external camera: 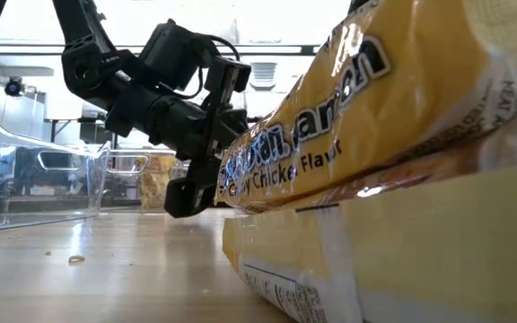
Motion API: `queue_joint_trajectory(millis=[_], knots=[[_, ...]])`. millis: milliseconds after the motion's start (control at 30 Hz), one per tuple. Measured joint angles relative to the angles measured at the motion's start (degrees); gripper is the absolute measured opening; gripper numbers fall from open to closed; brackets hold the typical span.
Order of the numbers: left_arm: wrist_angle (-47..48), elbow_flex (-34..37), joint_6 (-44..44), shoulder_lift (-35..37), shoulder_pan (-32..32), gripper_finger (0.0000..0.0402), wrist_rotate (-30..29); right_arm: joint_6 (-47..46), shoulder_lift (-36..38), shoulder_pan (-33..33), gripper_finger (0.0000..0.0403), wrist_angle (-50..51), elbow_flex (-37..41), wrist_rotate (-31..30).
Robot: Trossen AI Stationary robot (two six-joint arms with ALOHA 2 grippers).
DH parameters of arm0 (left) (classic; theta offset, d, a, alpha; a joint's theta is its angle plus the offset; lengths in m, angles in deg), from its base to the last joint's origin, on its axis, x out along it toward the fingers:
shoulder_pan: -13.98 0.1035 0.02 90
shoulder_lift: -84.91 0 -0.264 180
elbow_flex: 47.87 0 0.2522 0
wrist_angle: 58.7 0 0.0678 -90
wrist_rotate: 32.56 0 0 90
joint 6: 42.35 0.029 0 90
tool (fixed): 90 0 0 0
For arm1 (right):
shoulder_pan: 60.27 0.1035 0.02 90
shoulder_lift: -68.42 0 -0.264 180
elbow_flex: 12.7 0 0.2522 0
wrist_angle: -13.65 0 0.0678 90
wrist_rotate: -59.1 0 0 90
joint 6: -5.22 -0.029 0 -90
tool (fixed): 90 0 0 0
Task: Sort Maruchan noodles
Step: Put the orange noodle pack into the top right transparent bin
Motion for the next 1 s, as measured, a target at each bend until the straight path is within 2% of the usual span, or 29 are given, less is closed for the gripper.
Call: queue_joint_trajectory(millis=[67,333,600,733,1000], knots=[[-0.49,0.00,0.12,0.00,0.04,0.0079,0.34,-2.49,2.78,0.32,0.0018,1.36,0.00,1.76],[-8.55,0.00,1.64,0.68,-0.15,0.0079,3.44,-7.29,9.01,2.54,0.0018,2.22,0.20,1.81],[-12.04,0.00,3.42,2.38,0.01,0.0078,4.18,-7.36,8.41,4.86,0.0018,2.02,0.35,2.74],[-13.28,-0.08,4.73,3.24,0.11,0.0078,2.63,-7.39,6.98,6.13,0.0018,0.77,0.35,6.66],[-11.36,-3.76,8.09,3.56,1.62,0.0078,3.07,-8.71,6.35,8.43,0.0018,-0.12,0.37,7.22]])
